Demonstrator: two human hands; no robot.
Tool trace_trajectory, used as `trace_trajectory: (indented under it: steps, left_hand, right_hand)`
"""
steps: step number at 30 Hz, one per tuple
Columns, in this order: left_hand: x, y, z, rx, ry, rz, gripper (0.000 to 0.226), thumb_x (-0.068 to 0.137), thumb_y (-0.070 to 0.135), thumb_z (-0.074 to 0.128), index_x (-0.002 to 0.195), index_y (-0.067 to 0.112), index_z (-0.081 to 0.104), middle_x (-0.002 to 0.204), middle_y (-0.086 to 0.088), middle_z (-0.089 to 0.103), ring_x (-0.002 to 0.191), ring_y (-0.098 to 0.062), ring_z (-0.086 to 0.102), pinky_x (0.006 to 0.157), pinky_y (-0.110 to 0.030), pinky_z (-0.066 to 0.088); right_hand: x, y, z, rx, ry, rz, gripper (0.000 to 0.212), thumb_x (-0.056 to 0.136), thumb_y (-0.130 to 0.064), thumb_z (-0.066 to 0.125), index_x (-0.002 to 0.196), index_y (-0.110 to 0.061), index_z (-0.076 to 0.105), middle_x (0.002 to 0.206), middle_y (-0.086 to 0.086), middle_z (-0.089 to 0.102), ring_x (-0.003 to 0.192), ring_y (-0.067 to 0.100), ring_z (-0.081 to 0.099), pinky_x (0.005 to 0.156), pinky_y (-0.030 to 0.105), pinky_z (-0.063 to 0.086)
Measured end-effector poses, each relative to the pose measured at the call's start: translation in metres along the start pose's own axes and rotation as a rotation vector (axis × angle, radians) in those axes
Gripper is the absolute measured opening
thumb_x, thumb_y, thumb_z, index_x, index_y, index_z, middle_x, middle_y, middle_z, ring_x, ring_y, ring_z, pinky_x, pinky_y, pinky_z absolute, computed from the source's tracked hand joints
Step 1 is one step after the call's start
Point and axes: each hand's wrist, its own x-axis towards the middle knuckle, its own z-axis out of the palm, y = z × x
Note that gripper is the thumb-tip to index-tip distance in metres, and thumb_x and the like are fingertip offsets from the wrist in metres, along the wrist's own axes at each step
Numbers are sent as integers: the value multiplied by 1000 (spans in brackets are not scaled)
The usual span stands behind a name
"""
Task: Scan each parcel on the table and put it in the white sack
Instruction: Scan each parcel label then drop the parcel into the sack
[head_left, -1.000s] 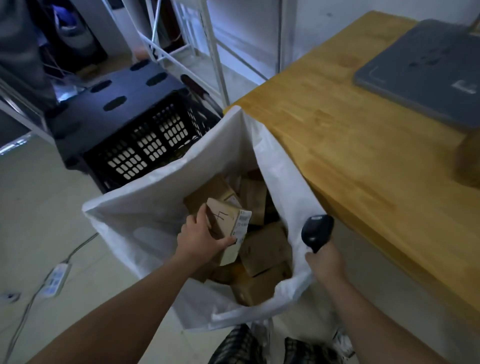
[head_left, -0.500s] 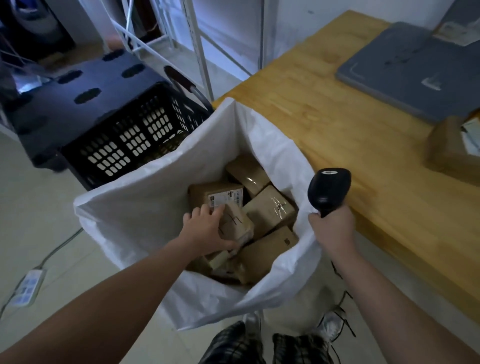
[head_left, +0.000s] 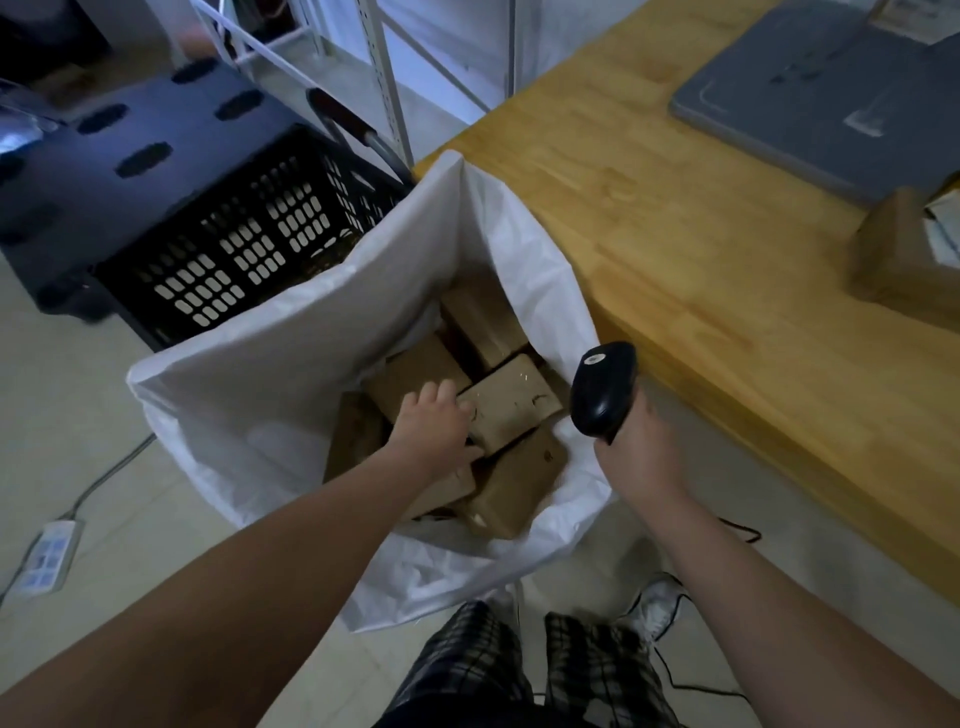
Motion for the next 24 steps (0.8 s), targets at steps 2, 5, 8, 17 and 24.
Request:
trace_trajectory:
  steps: [2,5,8,17,24]
  left_hand:
    - [4,6,-8,-74,68,20,57,92,48,53,140,19,40,133,-8,41,123,-29,39,101,-40,35]
    - [9,16,-24,-169,127,35,54,94,44,51,140,19,40,131,-6,43,121,-27,41,100,-39,36]
    - [17,31,-48,-234,189,63,51,94,42,50,138,18,42,131,-7,44,121,-26,41,98,-38,36]
    - [59,133,-123,-263,231,271,50,94,42,52,138,18,46,131,-9,48,122,-31,43,99,-39,38]
    - [106,247,-175,-260,242,417,52,96,44,50,142,19,42,134,-8,45,124,-28,41,104,-38,36]
  right_hand:
    - [0,3,-1,15,-22,24,49,83,-4,63,129,-8,46,103,14,64,90,29,61,71,34,47]
    - [1,10,-10,35,26,27,45,81,-4,66,123,-4,51,114,13,55,89,24,56,73,32,45]
    - [3,17,-33,106,136,53,29,79,-7,69,104,-1,57,109,15,54,83,23,52,68,28,37]
    - [12,80,-160,208,383,278,23,83,-12,67,97,-8,49,72,7,57,68,27,56,49,25,33]
    - [33,149,-261,188,539,303,32,84,-9,65,68,-16,39,59,5,48,55,20,47,48,27,31]
